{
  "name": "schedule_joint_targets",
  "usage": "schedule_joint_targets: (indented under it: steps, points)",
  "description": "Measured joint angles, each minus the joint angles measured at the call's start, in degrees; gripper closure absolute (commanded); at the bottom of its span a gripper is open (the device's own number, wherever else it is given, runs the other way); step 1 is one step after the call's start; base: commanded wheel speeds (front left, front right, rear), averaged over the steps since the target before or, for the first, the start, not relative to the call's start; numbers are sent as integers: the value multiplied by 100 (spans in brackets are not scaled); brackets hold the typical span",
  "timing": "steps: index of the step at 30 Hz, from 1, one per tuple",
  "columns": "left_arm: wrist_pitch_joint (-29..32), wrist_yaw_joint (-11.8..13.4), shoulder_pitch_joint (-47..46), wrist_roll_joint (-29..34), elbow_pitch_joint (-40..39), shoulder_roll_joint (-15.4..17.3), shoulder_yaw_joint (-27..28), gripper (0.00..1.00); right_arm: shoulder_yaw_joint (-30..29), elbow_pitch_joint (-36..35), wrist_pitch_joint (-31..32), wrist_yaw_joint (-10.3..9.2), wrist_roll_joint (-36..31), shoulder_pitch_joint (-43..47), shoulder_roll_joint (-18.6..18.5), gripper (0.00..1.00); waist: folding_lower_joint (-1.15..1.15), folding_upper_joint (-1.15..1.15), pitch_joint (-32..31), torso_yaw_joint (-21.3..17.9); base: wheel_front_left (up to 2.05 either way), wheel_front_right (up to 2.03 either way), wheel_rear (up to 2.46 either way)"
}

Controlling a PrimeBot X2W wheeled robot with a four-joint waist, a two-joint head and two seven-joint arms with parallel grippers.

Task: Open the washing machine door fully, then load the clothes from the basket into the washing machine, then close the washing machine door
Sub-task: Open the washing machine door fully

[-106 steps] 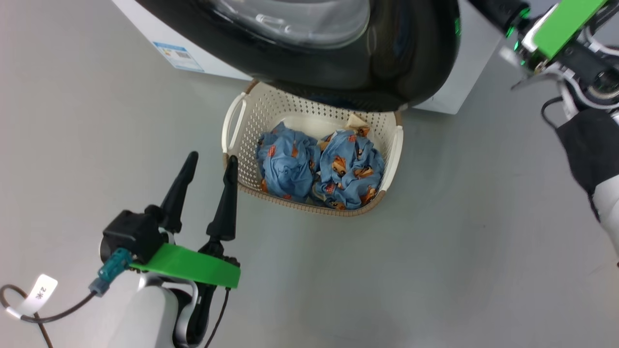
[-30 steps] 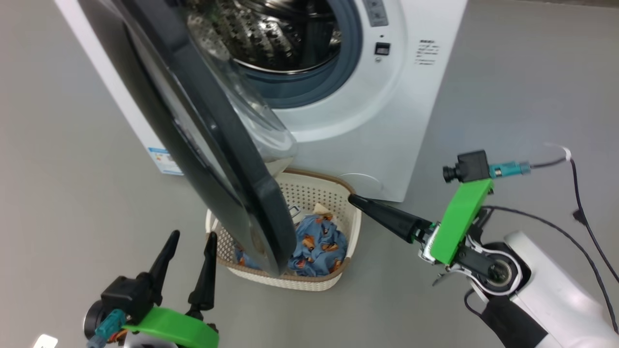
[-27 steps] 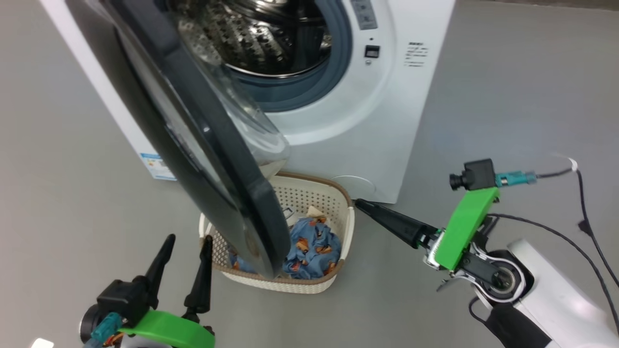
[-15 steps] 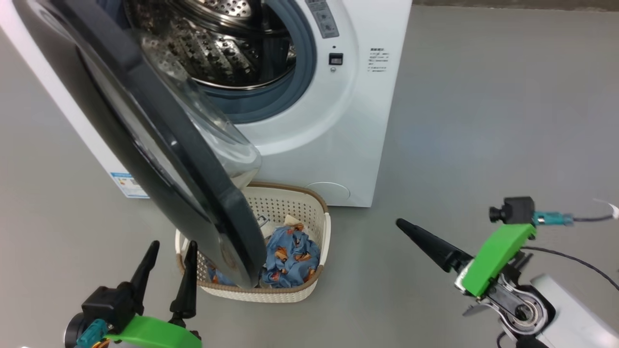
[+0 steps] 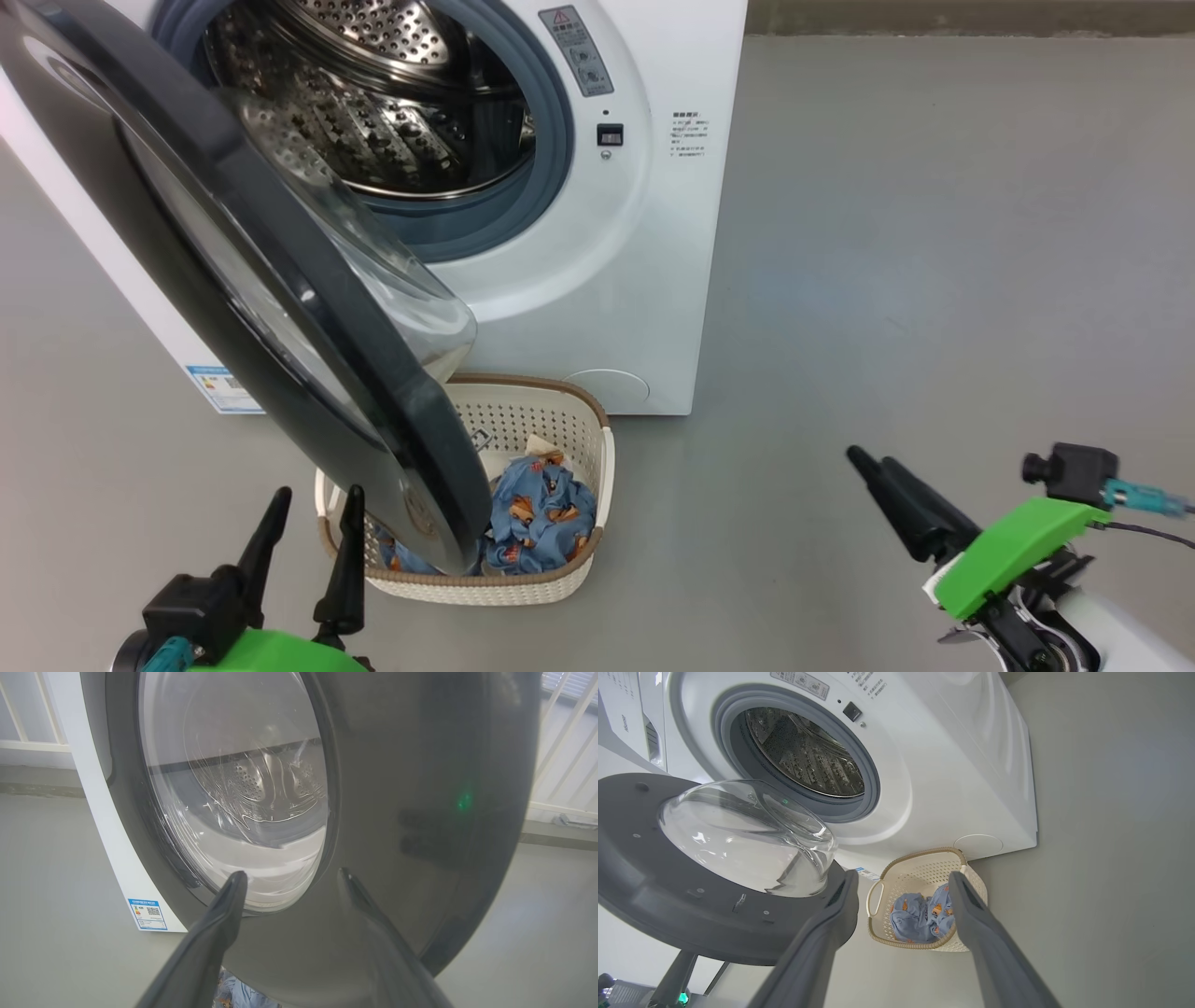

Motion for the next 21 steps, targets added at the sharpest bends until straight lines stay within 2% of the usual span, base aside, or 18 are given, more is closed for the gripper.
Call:
schedule_joint_targets:
  steps: [6,12,17,21]
  points:
    - [0,-1,4,0,1,-1,24,0,270,359,-733,1,-419,1,-166,0,0,0,3,-22,0,0,0]
    - [0,-1,54,0,4,-1,27,0,296,782,-943,1,-982,-5,-154,0,0,0,-24,-18,0,0,0]
    - [0,-1,97,0,8,-1,32,0,-566,793,-947,1,-2018,27,-13,0,0,0,-23,0,0,0,0]
    - [0,-1,102,0,3,-2,49,0,-1336,586,-948,1,-2883,299,281,0,0,0,-15,20,0,0,0]
